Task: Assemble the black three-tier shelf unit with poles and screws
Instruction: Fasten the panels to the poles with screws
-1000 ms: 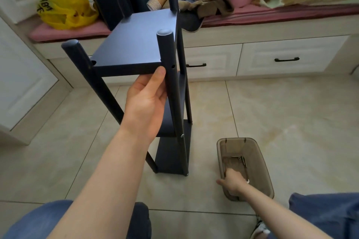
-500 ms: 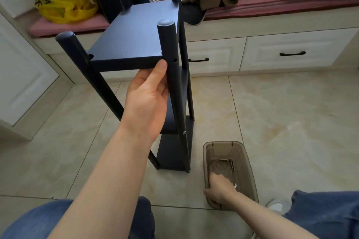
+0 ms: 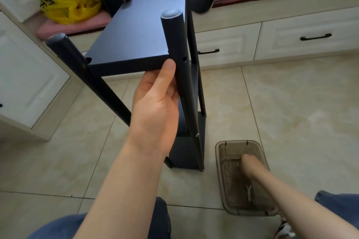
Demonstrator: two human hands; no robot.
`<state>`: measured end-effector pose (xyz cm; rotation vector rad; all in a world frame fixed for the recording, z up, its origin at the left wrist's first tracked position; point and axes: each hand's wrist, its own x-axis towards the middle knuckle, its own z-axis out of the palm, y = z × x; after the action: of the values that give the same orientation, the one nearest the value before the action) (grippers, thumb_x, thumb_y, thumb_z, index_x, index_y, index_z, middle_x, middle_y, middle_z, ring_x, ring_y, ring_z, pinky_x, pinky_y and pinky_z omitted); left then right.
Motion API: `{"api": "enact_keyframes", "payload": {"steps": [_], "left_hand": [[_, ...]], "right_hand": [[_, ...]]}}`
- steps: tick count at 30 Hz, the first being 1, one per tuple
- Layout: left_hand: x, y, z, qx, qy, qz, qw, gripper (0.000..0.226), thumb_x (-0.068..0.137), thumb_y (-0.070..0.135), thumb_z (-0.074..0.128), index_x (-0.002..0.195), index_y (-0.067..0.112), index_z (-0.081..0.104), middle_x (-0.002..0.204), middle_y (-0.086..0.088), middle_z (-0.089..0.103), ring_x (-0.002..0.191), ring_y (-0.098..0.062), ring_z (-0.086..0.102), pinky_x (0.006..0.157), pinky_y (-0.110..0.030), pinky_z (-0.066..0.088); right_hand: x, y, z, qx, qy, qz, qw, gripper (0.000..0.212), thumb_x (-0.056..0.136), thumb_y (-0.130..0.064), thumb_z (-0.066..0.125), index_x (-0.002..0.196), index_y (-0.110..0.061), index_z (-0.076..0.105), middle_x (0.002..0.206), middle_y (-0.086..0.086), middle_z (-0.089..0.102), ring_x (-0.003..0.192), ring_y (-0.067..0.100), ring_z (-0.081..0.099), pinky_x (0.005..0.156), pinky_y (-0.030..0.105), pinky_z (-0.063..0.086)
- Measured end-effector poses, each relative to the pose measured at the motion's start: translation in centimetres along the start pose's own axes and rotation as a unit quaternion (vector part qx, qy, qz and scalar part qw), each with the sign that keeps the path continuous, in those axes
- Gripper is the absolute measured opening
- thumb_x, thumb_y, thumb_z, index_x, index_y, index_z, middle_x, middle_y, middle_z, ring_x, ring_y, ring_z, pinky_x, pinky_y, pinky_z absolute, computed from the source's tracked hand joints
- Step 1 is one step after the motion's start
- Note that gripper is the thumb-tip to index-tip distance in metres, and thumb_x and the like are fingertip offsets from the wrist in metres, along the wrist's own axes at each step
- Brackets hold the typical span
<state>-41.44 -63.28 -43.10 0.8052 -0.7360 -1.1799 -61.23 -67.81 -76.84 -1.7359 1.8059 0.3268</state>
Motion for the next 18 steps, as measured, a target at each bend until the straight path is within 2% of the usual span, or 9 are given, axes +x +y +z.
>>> {"api": "enact_keyframes", "payload": {"steps": [2,6,10,18], "left_hand": [[0.1,-0.1,-0.2,0.002,-0.003,0.002,1.000,0.018,0.084,0.024,0.061,0.101,0.018,0.068,0.102,0.002,0.076,0.106,-0.014,0.071,0.091,-0.022,0.054],[0.4,-0.2,-0.3,0.004,-0.015,-0.010,1.000,0.018,0.087,0.023,0.061,0.101,0.019,0.070,0.103,0.002,0.076,0.109,-0.015,0.071,0.093,-0.024,0.055],[0.5,-0.3,-0.4,0.010,-0.037,-0.018,0.999,0.017,0.087,0.022,0.061,0.094,0.022,0.076,0.102,0.003,0.076,0.110,-0.016,0.070,0.099,-0.028,0.053],[0.6,-0.3,-0.7,0.025,-0.046,-0.021,0.998,0.019,0.087,0.025,0.061,0.101,0.021,0.072,0.103,0.004,0.075,0.114,-0.015,0.068,0.099,-0.027,0.053]], "right_hand": [[0.9,0.0,0.8,0.004,-0.010,-0.008,1.000,0.029,0.098,-0.002,0.040,0.122,-0.005,0.056,0.135,0.018,0.053,0.116,0.031,0.059,0.094,0.034,0.048],[2.3,-0.6,2.4,0.010,-0.021,-0.028,0.999,0.047,0.098,0.002,0.039,0.145,-0.001,0.039,0.151,0.020,0.038,0.131,0.034,0.050,0.105,0.037,0.044],[3.1,-0.6,3.1,-0.011,-0.006,-0.027,1.000,0.050,0.097,0.003,0.040,0.146,0.000,0.033,0.146,0.021,0.042,0.126,0.036,0.053,0.100,0.039,0.049],[3.8,-0.1,3.8,-0.067,-0.007,-0.028,0.997,0.038,0.100,0.002,0.039,0.136,-0.005,0.051,0.133,0.015,0.053,0.118,0.028,0.058,0.098,0.036,0.051]]}}
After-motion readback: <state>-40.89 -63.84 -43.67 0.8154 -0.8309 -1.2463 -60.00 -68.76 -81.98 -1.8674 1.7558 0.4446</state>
